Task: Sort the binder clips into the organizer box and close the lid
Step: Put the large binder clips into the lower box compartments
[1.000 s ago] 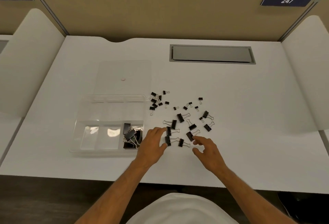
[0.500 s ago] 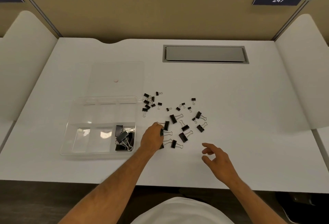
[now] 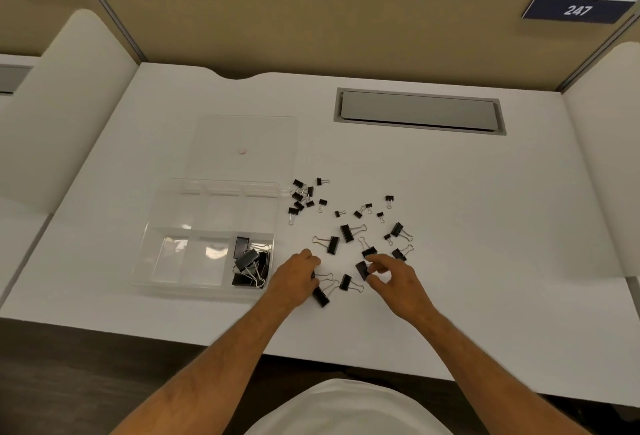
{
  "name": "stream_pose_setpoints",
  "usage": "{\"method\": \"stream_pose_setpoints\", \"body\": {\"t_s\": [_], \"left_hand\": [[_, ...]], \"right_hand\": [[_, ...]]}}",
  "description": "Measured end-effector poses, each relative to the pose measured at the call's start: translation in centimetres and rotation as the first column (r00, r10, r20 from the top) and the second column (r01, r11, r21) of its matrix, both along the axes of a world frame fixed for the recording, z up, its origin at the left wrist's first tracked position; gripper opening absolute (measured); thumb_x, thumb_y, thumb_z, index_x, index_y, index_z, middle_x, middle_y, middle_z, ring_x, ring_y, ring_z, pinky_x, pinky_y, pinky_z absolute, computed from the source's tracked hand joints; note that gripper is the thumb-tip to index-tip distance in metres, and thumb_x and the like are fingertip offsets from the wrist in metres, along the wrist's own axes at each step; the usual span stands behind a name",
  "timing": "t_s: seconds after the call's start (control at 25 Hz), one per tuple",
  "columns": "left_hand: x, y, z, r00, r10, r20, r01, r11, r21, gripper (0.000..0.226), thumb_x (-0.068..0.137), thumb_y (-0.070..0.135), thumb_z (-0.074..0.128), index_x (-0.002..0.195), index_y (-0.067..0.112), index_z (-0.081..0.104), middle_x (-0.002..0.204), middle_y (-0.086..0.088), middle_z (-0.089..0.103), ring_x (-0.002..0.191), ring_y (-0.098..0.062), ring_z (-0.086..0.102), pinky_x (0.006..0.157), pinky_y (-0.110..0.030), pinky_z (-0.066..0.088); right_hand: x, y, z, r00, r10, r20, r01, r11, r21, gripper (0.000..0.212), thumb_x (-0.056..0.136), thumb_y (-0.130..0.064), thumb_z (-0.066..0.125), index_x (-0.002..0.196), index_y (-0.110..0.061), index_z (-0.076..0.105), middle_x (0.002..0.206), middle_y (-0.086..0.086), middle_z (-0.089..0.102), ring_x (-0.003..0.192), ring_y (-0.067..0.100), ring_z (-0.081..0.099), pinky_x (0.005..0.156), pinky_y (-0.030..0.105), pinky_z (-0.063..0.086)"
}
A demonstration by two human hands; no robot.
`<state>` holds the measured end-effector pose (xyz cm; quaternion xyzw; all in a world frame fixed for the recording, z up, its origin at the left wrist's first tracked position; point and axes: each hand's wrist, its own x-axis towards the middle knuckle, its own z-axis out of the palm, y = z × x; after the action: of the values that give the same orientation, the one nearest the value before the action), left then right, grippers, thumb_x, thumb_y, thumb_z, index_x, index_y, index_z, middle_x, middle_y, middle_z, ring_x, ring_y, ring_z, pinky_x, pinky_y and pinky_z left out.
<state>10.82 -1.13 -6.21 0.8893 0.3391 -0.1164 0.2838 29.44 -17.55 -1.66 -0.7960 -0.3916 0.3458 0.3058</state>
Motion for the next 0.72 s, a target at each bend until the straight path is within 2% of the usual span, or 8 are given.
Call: {"method": "stream_pose_setpoints", "body": {"t_s": [0.12,0.24,0.36,0.56,0.72], "left_hand": [[0.0,-0.4,-0.1,0.999,0.044,0.007,-0.044,0.999,0.005,0.039,0.090,0.018,0.062,0.128,0.014,0.057,0.120,0.000,0.050,0.104,-0.018,0.052,0.081,-0.033,0.052],[-0.4,-0.7,0.0,0.999,0.004,-0.034,-0.004,1.000,-0.002,0.054,0.080,0.009,0.067,0.132,0.014,0.053,0.128,0.001,0.044,0.108,-0.018,0.045,0.076,-0.031,0.051],[-1.0,-0.9,-0.2,0.998,-0.014,-0.060,0.016,0.999,0.028,0.055,0.081,0.007,0.069,0.133,0.014,0.053,0.127,0.000,0.044,0.109,-0.018,0.044,0.077,-0.030,0.051],[-1.5,-0.7,0.2,0.999,0.047,-0.025,-0.045,0.998,0.049,0.052,0.087,0.013,0.064,0.137,0.015,0.051,0.126,0.000,0.049,0.112,-0.017,0.048,0.086,-0.032,0.051],[-2.2,-0.7,2.6,0.978,0.174,0.113,-0.178,0.984,0.031,0.059,0.086,0.010,0.062,0.141,0.021,0.043,0.127,0.002,0.051,0.113,-0.016,0.048,0.085,-0.035,0.053]], "right_hand": [[-0.2,1.4,0.2,1.000,0.026,-0.005,-0.026,1.000,0.003,0.033,0.092,-0.018,0.066,0.124,-0.025,0.062,0.101,-0.014,0.066,0.102,0.003,0.056,0.086,0.012,0.038],[-0.1,2.2,0.3,0.999,0.045,-0.001,-0.045,0.999,0.005,0.031,0.092,-0.018,0.065,0.122,-0.025,0.063,0.100,-0.013,0.067,0.101,0.002,0.055,0.083,0.009,0.038],[0.1,2.9,-0.1,0.997,0.080,0.013,-0.079,0.997,-0.014,0.032,0.092,-0.017,0.064,0.123,-0.024,0.062,0.104,-0.011,0.066,0.101,0.006,0.055,0.083,0.007,0.037],[0.1,5.1,-1.3,0.962,0.214,0.172,-0.210,0.977,-0.040,0.041,0.090,-0.018,0.063,0.131,-0.020,0.057,0.124,-0.005,0.058,0.111,0.012,0.046,0.084,0.023,0.042],[-0.4,7.8,-2.1,0.903,0.311,0.297,-0.304,0.950,-0.070,0.049,0.088,-0.023,0.064,0.135,-0.015,0.054,0.131,0.004,0.057,0.120,0.024,0.043,0.093,0.037,0.047]]}}
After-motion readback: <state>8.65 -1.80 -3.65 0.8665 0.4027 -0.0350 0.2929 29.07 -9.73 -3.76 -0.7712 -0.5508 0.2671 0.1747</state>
